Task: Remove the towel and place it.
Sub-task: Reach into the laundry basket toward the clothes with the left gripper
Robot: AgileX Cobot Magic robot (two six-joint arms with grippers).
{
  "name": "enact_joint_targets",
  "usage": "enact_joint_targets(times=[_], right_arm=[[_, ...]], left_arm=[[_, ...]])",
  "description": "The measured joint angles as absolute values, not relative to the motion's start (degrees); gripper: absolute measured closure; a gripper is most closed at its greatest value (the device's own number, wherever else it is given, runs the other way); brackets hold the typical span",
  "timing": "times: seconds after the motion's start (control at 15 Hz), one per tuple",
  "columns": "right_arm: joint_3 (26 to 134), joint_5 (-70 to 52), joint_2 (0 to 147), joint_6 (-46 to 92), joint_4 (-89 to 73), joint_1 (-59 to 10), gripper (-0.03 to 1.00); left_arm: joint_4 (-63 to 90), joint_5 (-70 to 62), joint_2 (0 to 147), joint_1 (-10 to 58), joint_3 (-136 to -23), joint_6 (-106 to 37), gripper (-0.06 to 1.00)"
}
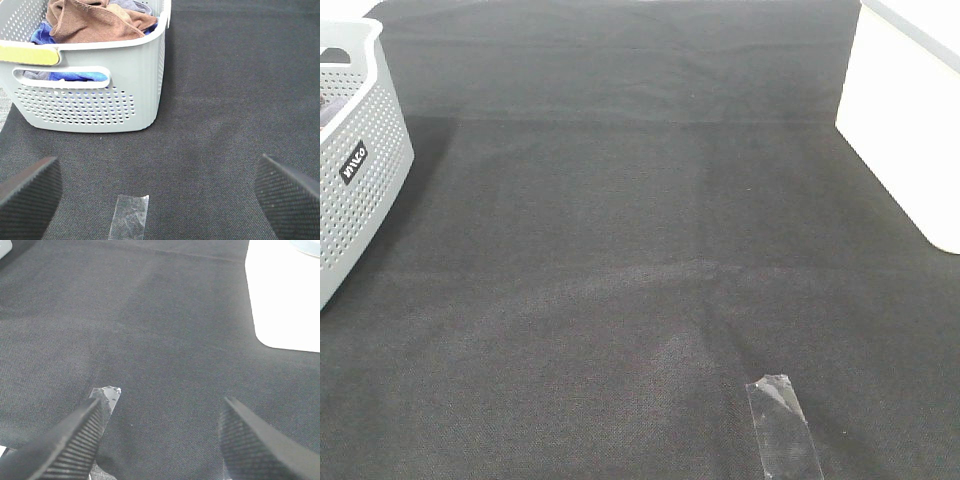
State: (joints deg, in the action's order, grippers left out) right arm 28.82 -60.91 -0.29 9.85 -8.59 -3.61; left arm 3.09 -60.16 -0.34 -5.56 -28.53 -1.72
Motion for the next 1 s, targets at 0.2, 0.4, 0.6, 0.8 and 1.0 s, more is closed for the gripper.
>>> enact_joint_targets(times=[0.2, 0.4, 0.6, 0.8, 1.0], right_arm=[[28.8, -60.9, -0.3, 9.9, -8.6, -3.6, 0.35], [28.8, -60.9, -0.3, 9.9, -8.6, -3.6, 0.35], [28.8, -60.9, -0.3, 9.9, -8.6, -3.6, 0.35], [28.8, -60.9, -0.3, 9.9, -8.6, -3.6, 0.35], [28.8, -60.9, -0.3, 9.9, -8.6, -3.6, 0.35]], left_arm=[[3.1, -60.2, -0.3, -5.6, -28.5, -1.7, -0.05], [3.1, -60.2, -0.3, -5.6, -28.5, -1.7, -0.05], [3.1, -60.2, -0.3, -5.6, -28.5, -1.7, -0.05], [2.9, -60.2, -0.3, -5.6, -28.5, -1.7, -0.05], [2.1, -60.2, -0.3, -5.6, -28.5, -1.9, -0.05]])
